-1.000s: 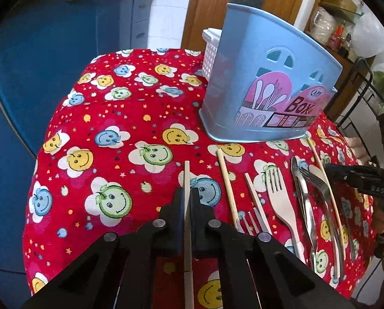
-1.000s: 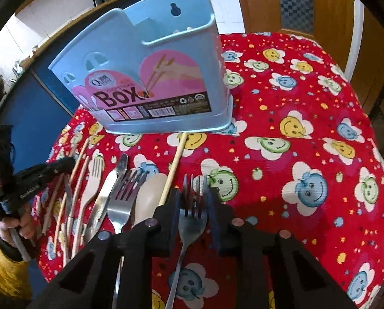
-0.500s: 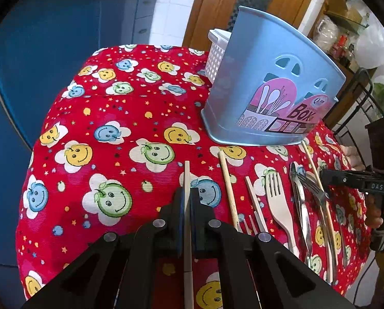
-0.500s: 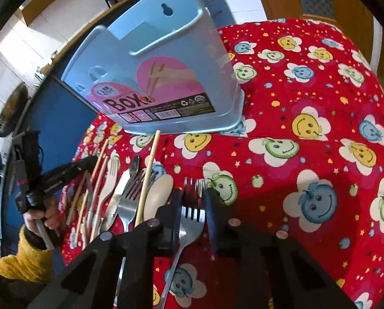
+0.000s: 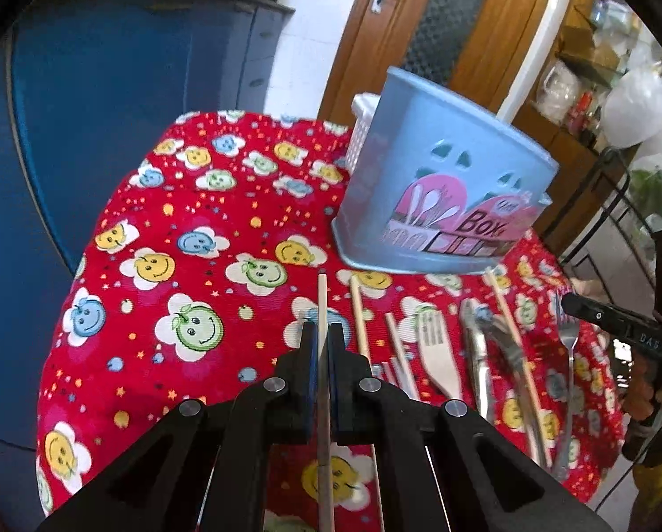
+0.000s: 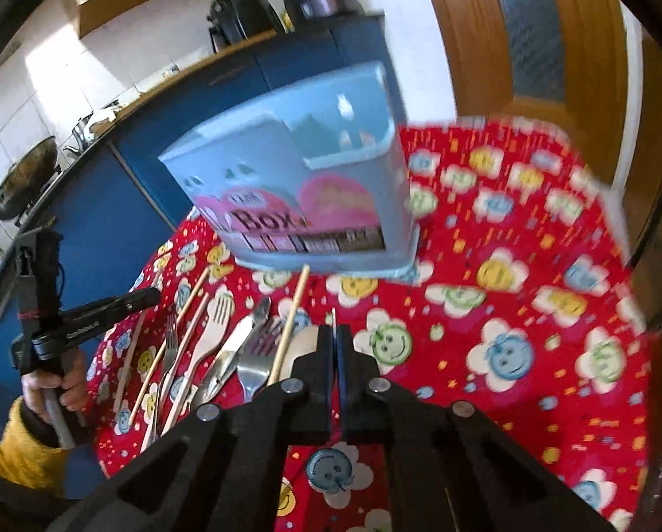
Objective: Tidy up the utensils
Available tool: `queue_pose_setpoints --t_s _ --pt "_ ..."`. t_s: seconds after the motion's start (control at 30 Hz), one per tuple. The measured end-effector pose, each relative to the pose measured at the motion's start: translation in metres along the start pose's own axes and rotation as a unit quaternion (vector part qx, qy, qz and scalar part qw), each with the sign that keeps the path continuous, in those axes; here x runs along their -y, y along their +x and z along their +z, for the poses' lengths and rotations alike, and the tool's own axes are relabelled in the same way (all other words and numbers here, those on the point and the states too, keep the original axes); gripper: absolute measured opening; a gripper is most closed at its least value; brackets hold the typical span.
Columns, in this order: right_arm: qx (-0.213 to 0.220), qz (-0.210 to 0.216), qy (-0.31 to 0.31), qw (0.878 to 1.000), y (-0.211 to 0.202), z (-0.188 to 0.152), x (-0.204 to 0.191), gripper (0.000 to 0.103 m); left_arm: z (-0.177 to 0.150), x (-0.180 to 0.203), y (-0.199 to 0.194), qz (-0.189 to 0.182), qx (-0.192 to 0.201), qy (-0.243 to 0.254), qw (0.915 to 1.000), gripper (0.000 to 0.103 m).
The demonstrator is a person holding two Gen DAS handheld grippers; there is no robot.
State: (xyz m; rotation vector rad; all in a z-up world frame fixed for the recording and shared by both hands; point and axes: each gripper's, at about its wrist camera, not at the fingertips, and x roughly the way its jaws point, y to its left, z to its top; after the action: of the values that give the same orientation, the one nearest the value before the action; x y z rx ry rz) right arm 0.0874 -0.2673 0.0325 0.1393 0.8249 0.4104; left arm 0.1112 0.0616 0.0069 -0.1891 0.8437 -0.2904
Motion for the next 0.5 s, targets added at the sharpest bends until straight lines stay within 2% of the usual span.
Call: queue_pose_setpoints --t_s 0.3,0.5 --pt "0.092 -0.079 -0.025 0.992 -0.045 0.01 -0.023 0.003 0.008 0.015 -0.04 -0.018 0.063 -0.003 0.9979 0.004" --pt "0.138 -0.098 -0.039 0.985 -0.069 0.02 -0.034 0.003 0.018 0.027 -0.06 -0.025 0.101 0.007 0.9946 0.004"
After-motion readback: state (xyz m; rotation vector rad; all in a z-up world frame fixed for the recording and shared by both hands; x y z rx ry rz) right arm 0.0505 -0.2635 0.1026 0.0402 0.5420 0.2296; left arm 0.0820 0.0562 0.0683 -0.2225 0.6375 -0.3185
